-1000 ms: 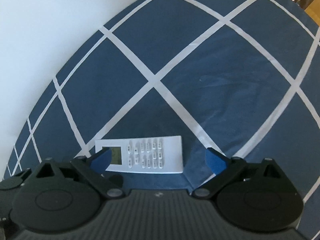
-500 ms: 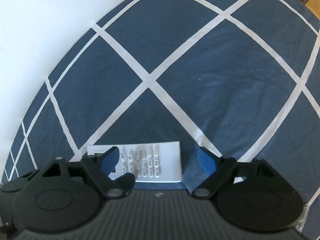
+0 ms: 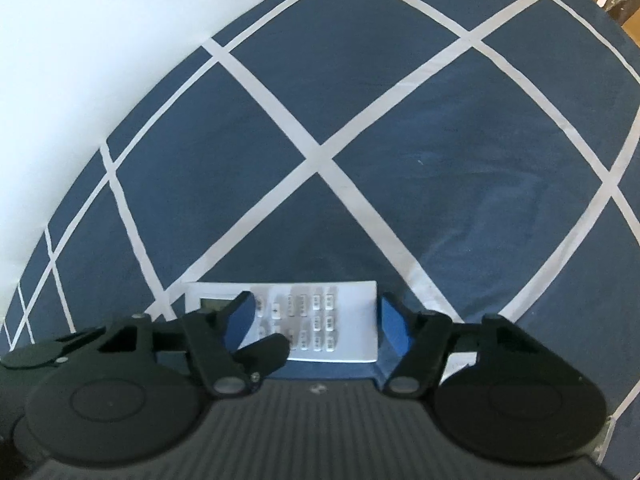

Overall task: Organize objects
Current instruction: 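Lower the right tool onto the white display remote and close on it, then lift the display remote with the right tool and lower it into the box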

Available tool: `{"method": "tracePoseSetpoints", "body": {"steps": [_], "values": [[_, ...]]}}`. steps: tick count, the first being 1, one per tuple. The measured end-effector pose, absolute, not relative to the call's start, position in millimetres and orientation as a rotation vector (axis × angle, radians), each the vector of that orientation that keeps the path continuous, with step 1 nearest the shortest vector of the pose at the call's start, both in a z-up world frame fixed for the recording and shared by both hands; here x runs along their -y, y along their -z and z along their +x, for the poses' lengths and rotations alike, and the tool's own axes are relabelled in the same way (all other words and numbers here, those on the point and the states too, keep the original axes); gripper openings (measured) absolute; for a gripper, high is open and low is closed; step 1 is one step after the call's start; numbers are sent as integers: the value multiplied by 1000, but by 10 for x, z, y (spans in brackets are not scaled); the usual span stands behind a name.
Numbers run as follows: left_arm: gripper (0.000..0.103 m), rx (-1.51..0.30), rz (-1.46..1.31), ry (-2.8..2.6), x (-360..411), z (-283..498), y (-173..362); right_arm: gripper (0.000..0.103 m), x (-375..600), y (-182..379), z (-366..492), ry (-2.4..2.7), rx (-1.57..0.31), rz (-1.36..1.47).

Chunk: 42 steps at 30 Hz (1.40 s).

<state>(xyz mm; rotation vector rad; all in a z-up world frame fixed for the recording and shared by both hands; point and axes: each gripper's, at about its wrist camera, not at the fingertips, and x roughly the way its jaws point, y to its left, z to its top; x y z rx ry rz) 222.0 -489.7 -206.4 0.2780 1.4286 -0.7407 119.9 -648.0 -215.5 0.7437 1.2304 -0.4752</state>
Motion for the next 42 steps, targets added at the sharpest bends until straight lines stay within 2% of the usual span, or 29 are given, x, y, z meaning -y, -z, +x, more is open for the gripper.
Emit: {"method": "tracePoseSetpoints", "body": {"steps": [14, 42], "values": [[67, -1397, 264, 710, 4825, 2157, 1904, 67, 6384, 2018, 1181, 447, -1206, 713], [67, -1268, 223, 582, 4290, 1432, 881, 67, 5748, 1033, 708, 297, -1104, 612]]}}
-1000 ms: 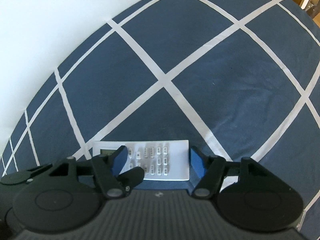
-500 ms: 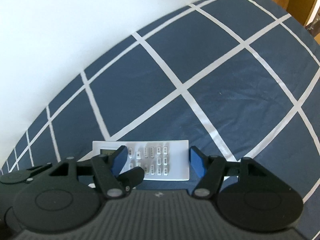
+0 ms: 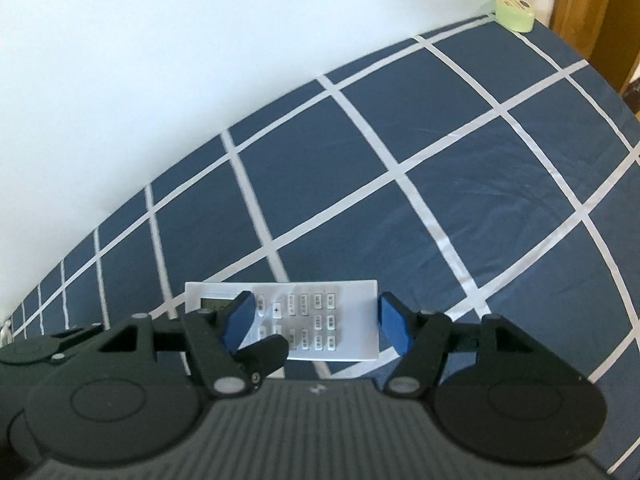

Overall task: Organize objects
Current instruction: 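Lift the display remote with the right tool and lower it into the box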

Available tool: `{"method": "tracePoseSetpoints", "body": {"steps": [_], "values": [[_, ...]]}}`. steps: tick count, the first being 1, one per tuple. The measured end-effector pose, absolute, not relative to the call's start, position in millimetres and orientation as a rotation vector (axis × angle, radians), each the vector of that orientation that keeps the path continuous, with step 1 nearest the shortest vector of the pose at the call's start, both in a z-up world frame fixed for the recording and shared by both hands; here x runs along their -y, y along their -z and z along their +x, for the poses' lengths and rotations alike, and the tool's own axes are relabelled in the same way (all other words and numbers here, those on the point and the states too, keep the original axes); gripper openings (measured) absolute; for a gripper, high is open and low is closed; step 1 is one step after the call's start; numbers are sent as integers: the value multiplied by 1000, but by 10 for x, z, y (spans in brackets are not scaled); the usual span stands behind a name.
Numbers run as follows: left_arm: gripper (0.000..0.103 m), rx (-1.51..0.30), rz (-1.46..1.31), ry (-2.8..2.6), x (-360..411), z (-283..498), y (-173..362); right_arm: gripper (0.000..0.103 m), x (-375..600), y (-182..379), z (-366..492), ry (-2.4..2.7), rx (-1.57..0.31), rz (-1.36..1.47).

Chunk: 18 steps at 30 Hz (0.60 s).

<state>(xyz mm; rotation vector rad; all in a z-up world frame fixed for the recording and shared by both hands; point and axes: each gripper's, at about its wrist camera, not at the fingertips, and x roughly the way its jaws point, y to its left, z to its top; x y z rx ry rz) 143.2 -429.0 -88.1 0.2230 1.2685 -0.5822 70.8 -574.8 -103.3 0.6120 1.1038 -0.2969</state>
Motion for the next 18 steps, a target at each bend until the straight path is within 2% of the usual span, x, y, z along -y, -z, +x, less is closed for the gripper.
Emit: {"method": "tracePoseSetpoints", "body": {"steps": [18], "values": [[67, -1204, 135, 438, 3360, 872, 407, 67, 4811, 567, 413, 147, -1074, 519]]}}
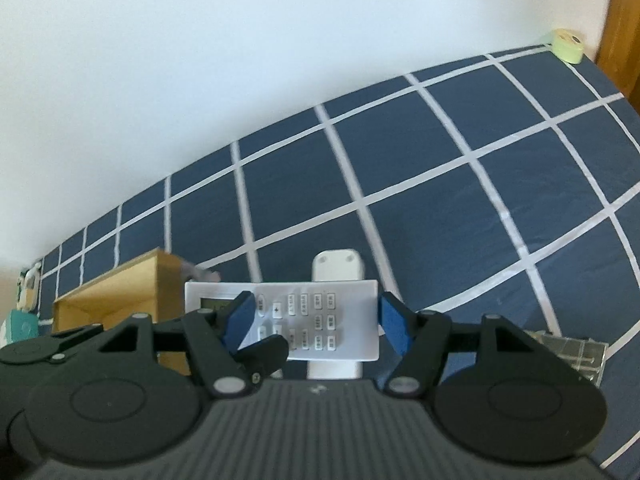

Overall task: Organize objects
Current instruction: 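Lift the display remote with the right tool and lower it into the box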

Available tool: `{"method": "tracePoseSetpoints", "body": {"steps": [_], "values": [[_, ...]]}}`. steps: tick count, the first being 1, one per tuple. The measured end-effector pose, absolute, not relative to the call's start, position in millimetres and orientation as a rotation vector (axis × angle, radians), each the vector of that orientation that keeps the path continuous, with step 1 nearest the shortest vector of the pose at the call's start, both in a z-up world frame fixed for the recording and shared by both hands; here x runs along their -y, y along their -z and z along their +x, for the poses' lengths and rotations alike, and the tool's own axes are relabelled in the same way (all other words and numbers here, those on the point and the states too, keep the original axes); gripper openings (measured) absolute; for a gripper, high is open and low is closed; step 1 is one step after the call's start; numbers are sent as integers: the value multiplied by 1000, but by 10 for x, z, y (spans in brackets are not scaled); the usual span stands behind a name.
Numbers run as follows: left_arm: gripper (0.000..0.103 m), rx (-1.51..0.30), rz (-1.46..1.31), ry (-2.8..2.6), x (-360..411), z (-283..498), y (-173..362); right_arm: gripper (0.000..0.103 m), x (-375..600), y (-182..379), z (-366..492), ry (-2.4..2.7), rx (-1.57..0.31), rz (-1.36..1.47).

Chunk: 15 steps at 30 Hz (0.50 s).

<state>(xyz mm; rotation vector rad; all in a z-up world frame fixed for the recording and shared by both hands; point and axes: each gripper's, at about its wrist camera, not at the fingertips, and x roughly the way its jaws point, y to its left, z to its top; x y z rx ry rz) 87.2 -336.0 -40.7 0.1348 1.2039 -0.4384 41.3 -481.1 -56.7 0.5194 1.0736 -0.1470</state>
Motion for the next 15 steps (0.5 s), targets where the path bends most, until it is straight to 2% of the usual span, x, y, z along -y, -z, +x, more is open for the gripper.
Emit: {"method": "tracePoseSetpoints", "body": {"steps": [15], "values": [[67, -1186, 54, 337, 2259, 623, 172, 67, 3676, 344, 375, 50, -1079, 450]]}}
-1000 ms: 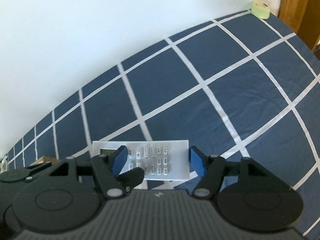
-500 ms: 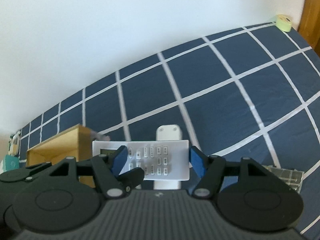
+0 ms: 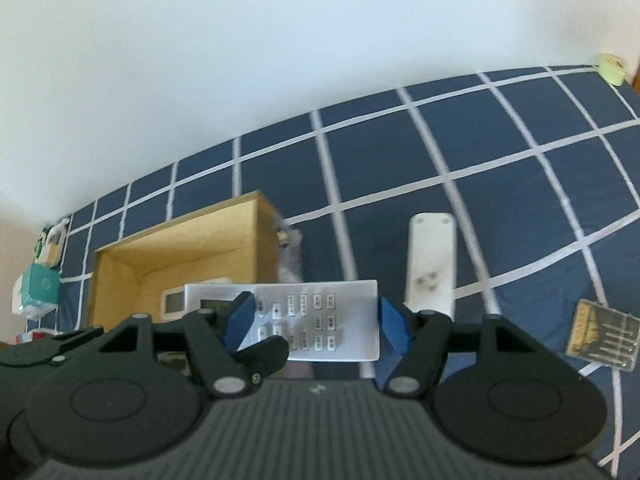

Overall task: Organize objects
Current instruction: 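Lift the display remote with the right tool and lower it into the box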

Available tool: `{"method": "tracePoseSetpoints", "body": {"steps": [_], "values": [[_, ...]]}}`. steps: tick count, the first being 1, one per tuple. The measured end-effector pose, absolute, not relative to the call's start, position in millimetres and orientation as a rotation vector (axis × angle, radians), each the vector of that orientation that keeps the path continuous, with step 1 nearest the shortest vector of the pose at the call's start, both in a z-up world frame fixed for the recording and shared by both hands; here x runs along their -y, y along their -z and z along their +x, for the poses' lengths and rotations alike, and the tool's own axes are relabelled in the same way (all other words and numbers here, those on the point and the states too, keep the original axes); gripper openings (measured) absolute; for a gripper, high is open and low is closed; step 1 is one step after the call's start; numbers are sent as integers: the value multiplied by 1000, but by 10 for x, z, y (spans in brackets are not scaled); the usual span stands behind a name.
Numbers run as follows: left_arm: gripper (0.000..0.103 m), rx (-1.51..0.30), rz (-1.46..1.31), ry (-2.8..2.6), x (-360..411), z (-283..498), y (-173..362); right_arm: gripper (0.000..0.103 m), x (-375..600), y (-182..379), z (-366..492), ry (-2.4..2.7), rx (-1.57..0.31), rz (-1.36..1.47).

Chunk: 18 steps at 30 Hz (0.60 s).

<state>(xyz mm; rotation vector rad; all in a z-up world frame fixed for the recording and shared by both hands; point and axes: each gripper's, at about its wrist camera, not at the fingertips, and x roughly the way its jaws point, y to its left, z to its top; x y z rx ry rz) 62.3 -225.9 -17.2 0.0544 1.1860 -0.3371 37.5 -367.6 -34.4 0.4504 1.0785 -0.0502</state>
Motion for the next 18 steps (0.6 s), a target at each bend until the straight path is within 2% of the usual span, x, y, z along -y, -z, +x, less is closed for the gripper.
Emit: {"method": "tracePoseSetpoints", "body": {"steps": [18], "values": [[66, -1206, -41, 203, 883, 862, 294, 67, 2323, 468, 912, -78, -1120, 372]]}}
